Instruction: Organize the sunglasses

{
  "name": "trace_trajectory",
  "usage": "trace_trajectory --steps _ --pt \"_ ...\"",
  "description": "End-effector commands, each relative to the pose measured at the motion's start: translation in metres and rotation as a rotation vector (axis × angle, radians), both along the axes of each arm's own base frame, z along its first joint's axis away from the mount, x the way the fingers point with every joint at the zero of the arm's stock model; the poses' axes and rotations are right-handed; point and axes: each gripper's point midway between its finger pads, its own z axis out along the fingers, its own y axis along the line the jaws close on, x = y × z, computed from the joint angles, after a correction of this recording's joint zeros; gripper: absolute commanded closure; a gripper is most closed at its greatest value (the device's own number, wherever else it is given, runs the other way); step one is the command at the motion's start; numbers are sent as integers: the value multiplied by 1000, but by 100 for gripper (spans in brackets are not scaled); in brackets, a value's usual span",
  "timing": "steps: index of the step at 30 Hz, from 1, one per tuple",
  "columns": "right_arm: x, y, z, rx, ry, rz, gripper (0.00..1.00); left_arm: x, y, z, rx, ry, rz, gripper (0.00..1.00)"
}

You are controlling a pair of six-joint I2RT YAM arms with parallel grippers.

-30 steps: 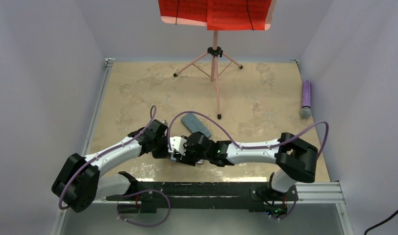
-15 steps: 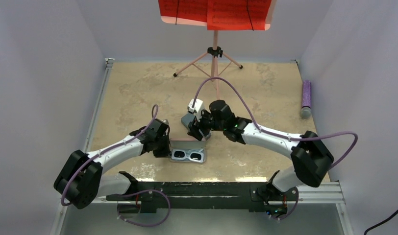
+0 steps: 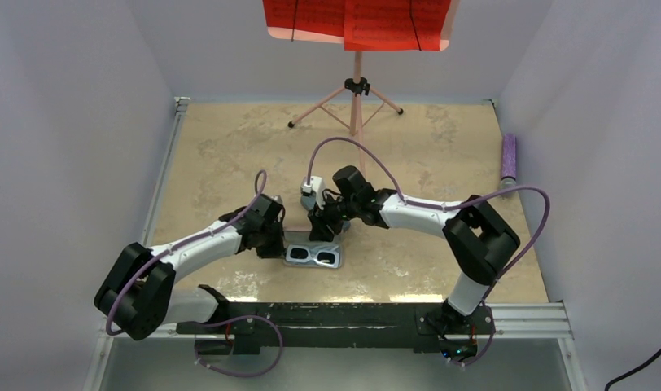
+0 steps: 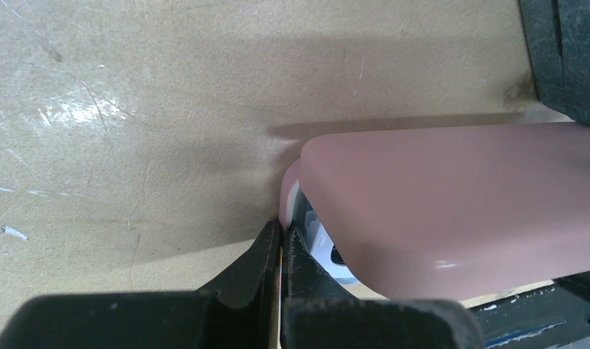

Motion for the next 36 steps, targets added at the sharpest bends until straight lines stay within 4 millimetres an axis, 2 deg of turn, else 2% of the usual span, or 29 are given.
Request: trace_trajectory --steps 1,4,6,8,9,10,17,20,25,28,32,36 --pt "-10 8 18 74 26 78 52 20 -4 11 7 -63 29 100" --pt "-14 7 20 103 16 75 62 21 -5 12 4 -50 55 100" --pt "-11 4 16 97 -19 38 73 22 -7 14 -7 -48 74 100" --pt "-7 0 12 71 -50 -4 77 25 -9 19 -22 -55 90 100" --pt "-6 -1 11 62 -64 -17 78 27 -11 22 -32 -62 99 100" --pt "-5 -1 11 53 -83 -31 79 28 -12 26 -41 -68 109 96" --pt "1 -4 9 -33 -200 -104 83 39 8 51 14 -133 269 83" --pt "2 -5 9 -77 -254 -134 84 38 9 57 -1 -147 278 76" --pt "4 -4 13 -121 -304 -173 86 36 4 60 -38 -153 262 74" --pt "3 -4 17 -124 -318 -185 86 28 1 60 -69 -133 247 74" --pt "4 -5 22 -136 -339 -214 86 1 -4 54 -168 -99 195 74" --pt "3 -4 21 -145 -338 -237 85 -24 -14 37 -270 -33 161 84"
